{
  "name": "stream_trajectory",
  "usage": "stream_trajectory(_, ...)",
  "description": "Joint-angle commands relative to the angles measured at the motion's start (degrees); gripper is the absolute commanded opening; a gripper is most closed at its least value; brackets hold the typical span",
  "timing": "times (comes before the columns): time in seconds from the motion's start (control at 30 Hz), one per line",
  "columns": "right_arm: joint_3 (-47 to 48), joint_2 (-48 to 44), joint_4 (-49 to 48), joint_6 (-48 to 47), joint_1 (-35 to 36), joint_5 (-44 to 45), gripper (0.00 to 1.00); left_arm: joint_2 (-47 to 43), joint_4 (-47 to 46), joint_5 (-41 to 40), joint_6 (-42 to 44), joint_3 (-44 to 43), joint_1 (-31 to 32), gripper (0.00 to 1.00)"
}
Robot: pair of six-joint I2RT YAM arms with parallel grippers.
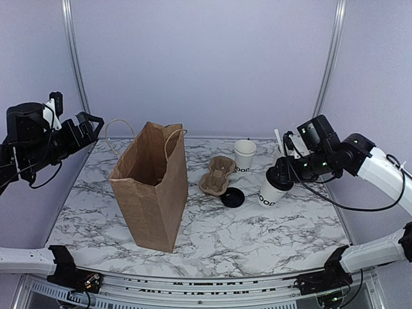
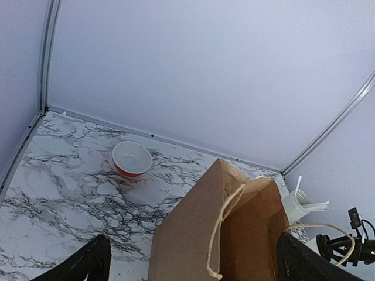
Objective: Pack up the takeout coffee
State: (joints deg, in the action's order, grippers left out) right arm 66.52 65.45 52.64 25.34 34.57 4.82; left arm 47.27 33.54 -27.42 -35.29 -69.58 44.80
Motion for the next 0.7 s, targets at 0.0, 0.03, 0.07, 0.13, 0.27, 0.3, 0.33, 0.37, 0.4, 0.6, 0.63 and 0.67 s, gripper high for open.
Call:
stream_trajectory(0.0, 7.75, 2.74, 1.76, 1.91, 5.28, 0.95, 0.63, -1.04, 5.97, -4.43, -4.51, -0.50, -3.40, 0.99)
stream_trajectory(0.03, 9.35, 3.37, 2.04, 1.79, 6.16, 1.05, 0.63, -1.18, 6.30, -3.81, -5.02, -0.20, -4.32, 0.99)
stream_trajectory(0.07, 10.65, 3.94, 2.29, 1.67, 6.87, 1.14, 0.63, -1.55, 6.44, -3.05, -5.24, 0.25, -5.25, 0.99)
stream_trajectory(0.13, 13.98, 5.11, 2.71, 1.32, 8.11, 1.18, 0.63, -1.97, 6.79, -1.32, -6.03, 1.21, -8.79, 0.99)
stream_trajectory(0.27, 19.64, 7.26, 2.96, -0.83, 8.50, 0.43, 0.63, -1.77, 6.80, 5.18, -6.86, 4.17, -15.53, 0.99)
stream_trajectory(0.3, 21.41, 7.97, 3.17, -1.45, 8.50, 0.31, 0.63, -1.67, 6.69, 8.02, -7.15, 5.43, -17.75, 0.99)
stream_trajectory(0.33, 23.08, 8.69, 3.43, -2.11, 8.50, 0.13, 0.63, -1.55, 6.06, 11.05, -7.35, 6.96, -20.41, 0.99)
stream_trajectory(0.37, 24.99, 9.46, 3.70, -2.72, 8.50, 0.06, 0.63, -1.56, 5.17, 14.80, -7.63, 8.77, -23.00, 0.99)
stream_trajectory(0.4, 26.96, 10.23, 4.03, -3.34, 8.50, -0.14, 0.63, -1.71, 4.08, 18.61, -7.87, 10.89, -25.58, 0.99)
stream_trajectory(0.6, 39.04, 14.94, 6.52, -7.19, 8.52, -0.12, 0.63, -1.19, -3.27, 32.31, -9.35, 25.56, -32.56, 0.99)
stream_trajectory(0.63, 40.99, 16.00, 7.05, -7.68, 8.48, -0.08, 0.63, -1.01, -4.45, 33.27, -9.56, 28.05, -32.51, 0.99)
stream_trajectory(0.67, 42.92, 16.81, 7.54, -8.26, 8.50, -0.01, 0.63, -0.88, -5.49, 34.30, -9.74, 30.85, -32.49, 0.99)
